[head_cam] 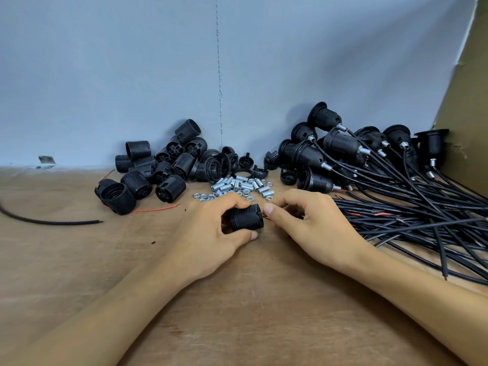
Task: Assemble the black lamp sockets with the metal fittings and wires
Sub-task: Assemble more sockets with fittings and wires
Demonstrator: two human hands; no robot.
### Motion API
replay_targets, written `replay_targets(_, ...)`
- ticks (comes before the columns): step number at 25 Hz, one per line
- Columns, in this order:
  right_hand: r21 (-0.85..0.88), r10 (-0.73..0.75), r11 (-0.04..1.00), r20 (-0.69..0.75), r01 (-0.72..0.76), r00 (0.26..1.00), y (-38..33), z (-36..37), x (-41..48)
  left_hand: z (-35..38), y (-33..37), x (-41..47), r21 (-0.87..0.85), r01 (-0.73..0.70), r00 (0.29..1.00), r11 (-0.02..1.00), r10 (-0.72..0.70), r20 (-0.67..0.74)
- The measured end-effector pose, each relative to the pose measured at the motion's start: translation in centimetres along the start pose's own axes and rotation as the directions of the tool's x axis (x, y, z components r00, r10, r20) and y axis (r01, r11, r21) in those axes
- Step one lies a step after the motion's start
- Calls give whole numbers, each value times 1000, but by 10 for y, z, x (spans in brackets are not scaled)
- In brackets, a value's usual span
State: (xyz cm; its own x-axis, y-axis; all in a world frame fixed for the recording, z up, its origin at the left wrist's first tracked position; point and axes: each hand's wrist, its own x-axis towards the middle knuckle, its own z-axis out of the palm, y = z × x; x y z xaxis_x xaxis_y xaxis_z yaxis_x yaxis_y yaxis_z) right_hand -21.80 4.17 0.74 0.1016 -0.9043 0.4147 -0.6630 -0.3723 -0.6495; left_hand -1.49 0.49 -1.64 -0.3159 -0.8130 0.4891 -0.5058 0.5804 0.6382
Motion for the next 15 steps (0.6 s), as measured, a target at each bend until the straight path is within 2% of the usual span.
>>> replay_targets(15,-61,20,998,35,-18,999,-1,8,0,2,1,-1,70,-39,999,997,40,-8)
